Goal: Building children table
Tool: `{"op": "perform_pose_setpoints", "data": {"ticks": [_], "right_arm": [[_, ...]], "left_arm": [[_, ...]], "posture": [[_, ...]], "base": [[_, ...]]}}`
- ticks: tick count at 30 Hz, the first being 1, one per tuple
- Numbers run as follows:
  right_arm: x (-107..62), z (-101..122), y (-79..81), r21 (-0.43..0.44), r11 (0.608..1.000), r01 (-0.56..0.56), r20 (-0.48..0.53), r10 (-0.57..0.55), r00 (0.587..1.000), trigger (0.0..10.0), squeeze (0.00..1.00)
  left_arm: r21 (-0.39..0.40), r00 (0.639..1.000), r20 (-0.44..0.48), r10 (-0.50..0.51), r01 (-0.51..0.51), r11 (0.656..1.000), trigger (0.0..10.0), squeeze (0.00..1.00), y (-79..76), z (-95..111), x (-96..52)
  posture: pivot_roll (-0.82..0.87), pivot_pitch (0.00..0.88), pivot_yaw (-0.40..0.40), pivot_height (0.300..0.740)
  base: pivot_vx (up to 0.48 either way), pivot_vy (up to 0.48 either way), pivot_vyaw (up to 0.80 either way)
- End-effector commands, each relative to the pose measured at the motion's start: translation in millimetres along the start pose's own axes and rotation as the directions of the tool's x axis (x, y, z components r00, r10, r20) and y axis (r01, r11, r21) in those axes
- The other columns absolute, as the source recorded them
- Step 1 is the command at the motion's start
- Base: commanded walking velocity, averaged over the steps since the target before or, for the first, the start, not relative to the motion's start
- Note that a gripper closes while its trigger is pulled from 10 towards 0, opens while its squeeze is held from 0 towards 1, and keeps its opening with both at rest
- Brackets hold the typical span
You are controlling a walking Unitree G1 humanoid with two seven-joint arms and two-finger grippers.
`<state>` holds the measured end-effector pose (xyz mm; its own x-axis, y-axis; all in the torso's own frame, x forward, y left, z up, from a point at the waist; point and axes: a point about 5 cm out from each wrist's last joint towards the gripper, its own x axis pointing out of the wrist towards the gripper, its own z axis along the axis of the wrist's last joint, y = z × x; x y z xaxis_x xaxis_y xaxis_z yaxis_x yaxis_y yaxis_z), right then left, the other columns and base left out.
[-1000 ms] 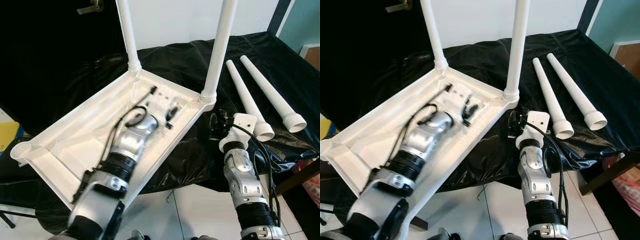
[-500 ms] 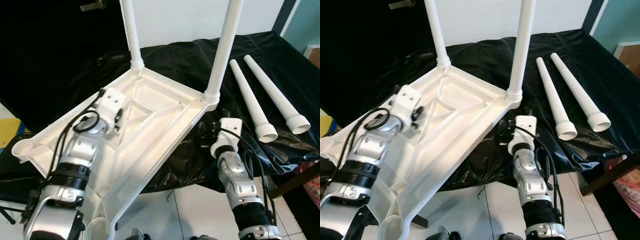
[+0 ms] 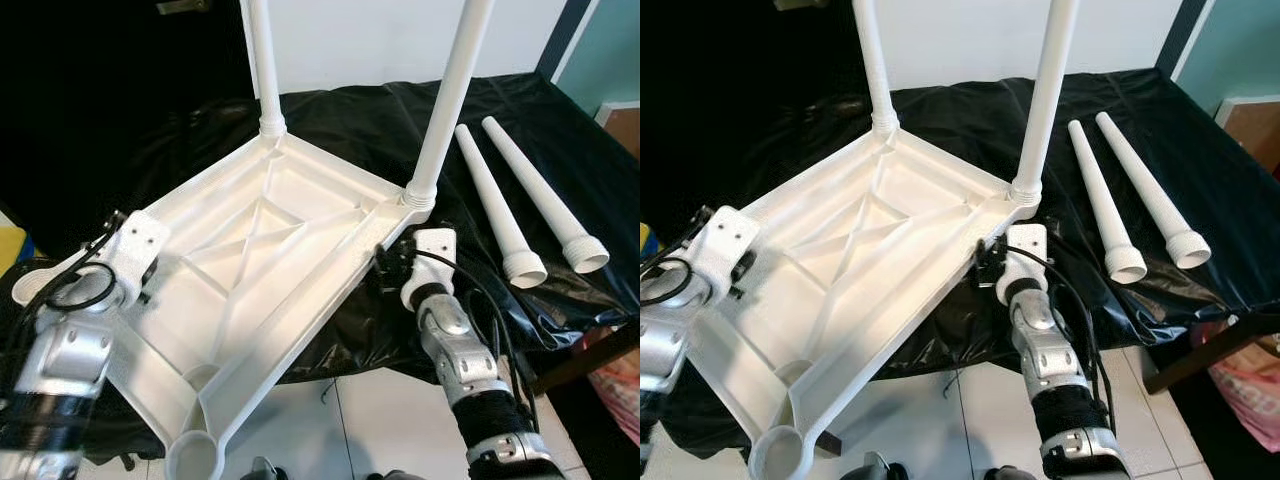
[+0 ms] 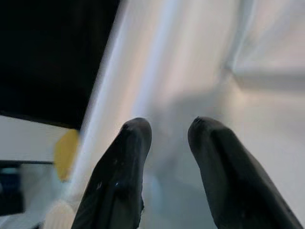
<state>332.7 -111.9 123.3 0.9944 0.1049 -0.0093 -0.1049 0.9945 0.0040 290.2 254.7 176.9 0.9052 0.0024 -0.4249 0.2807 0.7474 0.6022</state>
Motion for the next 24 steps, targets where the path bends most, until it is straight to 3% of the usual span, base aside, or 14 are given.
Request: {"op": "perform_pose_setpoints", "data": {"ticks": [1, 13, 24], "right_arm": [[3.9, -6, 1.7, -0.004, 1.000, 0.008, -0.048, -0.008, 0.999, 10.0, 0.00], [7.6, -7, -3.1, -0.007, 0.997, 0.078, -0.056, -0.078, 0.995, 10.0, 0.00], [0.9, -4, -18.5, 0.005, 0.968, 0.253, 0.002, -0.253, 0.968, 10.0, 0.00]], "left_arm": [[0.016, 0.995, 0.006, -0.103, 0.103, 0.995, 10.0, 0.00, -9.8, 1, -5.7], [0.037, 0.931, 0.070, -0.357, 0.356, 0.934, 10.0, 0.00, -54.3, 11, -24.1], [0.026, 0.893, 0.082, -0.443, 0.442, 0.897, 10.0, 0.00, -72.8, 13, -26.1]], "posture": [[0.05, 0.054, -0.047, 0.740], [0.07, 0.061, -0.052, 0.740], [0.06, 0.075, -0.041, 0.740]], "base": [[0.000, 0.000, 0.00], [0.000, 0.000, 0.00], [0.000, 0.000, 0.00]]}}
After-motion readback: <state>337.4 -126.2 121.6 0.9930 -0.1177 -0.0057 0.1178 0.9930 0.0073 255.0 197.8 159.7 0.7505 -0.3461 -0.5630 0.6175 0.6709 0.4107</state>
